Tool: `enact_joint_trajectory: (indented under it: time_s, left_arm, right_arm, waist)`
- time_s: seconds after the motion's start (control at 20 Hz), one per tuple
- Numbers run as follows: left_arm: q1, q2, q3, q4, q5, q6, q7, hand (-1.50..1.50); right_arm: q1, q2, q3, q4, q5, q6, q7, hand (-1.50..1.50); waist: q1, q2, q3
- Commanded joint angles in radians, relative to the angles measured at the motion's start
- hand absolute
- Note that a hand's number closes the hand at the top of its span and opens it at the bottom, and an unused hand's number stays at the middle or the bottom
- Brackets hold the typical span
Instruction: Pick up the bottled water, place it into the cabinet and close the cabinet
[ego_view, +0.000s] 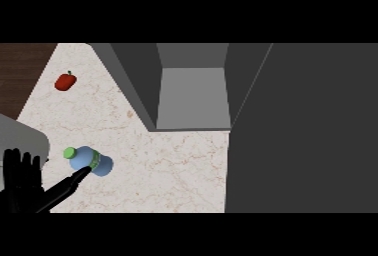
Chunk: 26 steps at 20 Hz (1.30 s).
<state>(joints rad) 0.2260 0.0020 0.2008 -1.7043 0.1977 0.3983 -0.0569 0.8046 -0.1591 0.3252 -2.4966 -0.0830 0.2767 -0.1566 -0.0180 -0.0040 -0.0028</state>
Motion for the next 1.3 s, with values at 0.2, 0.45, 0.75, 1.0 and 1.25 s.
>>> enact_joint_trajectory:
  time_s: [0.2, 0.45, 0.75, 1.0, 1.25]
  left_arm:
    - [-0.075, -0.002, 0.066, 0.386, 0.097, -0.13, -0.287, -1.5]
    - [-0.215, 0.016, 0.129, 0.646, 0.14, -0.231, -0.422, -1.5]
    - [-0.29, 0.036, 0.139, 0.855, 0.125, -0.308, -0.556, -1.5]
    - [-0.328, 0.057, 0.191, 0.997, 0.166, -0.419, -0.702, 1.5]
    - [-0.388, 0.098, 0.174, 1.122, 0.07, -0.312, -0.787, 1.5]
  right_arm:
    - [0.133, -0.046, 0.032, -0.193, 0.0, 0.014, -0.005, -1.5]
    - [0.15, -0.051, 0.044, -0.177, 0.025, 0.003, -0.035, -1.5]
    - [0.152, -0.062, 0.049, -0.146, 0.031, -0.006, -0.066, -1.5]
    - [0.188, -0.077, 0.064, -0.135, 0.067, 0.003, -0.126, -1.5]
    - [0.228, -0.098, 0.06, -0.113, 0.051, 0.008, -0.174, -1.5]
  waist:
    - [-0.007, 0.002, 0.0]
    - [-0.014, 0.005, -0.001]
    - [-0.003, 0.005, 0.0]
    - [-0.004, 0.004, 0.0]
    - [-0.01, 0.004, 0.001]
